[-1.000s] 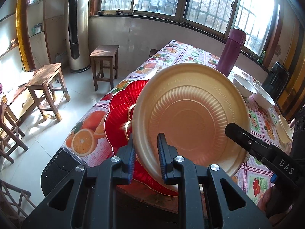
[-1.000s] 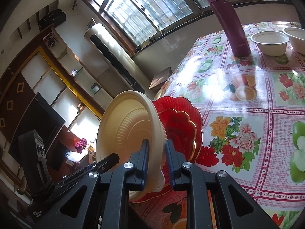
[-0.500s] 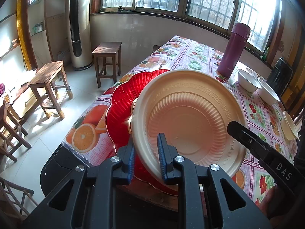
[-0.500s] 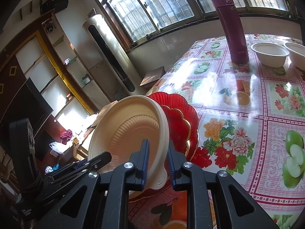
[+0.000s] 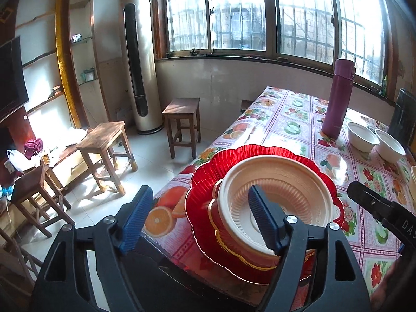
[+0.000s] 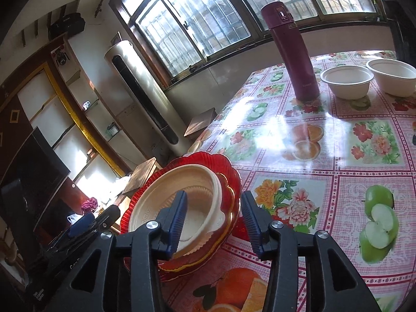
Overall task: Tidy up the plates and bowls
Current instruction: 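Lower the beige bowl onto the red plates and open both grippers, then move both grippers away from the stack toward the white paper bowls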
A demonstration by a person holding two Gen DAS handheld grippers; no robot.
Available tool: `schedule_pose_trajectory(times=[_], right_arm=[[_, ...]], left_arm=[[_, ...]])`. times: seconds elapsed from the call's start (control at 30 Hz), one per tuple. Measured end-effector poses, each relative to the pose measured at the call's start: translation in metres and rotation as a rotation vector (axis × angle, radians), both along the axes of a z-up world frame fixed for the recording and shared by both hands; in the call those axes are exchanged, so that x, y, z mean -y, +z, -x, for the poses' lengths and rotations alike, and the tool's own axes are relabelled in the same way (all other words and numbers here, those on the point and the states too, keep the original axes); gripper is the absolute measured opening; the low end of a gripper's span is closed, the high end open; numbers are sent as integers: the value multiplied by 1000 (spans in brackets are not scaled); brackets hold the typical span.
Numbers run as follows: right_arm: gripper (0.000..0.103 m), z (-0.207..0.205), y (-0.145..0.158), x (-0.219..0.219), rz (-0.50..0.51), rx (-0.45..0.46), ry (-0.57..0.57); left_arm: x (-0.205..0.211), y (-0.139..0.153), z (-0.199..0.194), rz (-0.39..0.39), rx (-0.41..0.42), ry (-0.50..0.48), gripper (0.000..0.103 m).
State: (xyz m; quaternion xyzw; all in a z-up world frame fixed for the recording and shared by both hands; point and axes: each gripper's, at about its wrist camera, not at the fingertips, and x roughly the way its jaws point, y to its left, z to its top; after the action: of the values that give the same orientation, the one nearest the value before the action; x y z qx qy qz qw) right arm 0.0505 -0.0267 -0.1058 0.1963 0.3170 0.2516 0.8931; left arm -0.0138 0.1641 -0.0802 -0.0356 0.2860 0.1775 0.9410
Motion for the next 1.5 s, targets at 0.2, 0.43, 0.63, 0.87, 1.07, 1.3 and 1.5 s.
schedule_pose_trajectory(times=[0.2, 0.43, 0.63, 0.87, 1.07, 1.3, 1.5], right_arm=[[70, -10, -1, 33, -70, -42, -57], [90, -32, -6, 99, -179, -107, -154], [92, -46, -5, 157, -235, -108, -243], [95, -49, 10, 212, -207, -34, -305], [95, -41, 16, 251, -171, 15, -339], [97, -38, 16, 290, -204, 18, -380], [97, -35, 18, 305, -204, 26, -392]], left_arm=[[16, 12, -4, -12, 16, -45, 80], [55, 24, -15, -62, 17, -117, 83], [94, 40, -27, -102, 31, -183, 83], [150, 54, -52, -138, 29, -265, 85], [196, 58, -71, -183, 17, -337, 85], [238, 56, -91, -211, 4, -398, 85], [254, 53, -106, -202, -10, -423, 85]])
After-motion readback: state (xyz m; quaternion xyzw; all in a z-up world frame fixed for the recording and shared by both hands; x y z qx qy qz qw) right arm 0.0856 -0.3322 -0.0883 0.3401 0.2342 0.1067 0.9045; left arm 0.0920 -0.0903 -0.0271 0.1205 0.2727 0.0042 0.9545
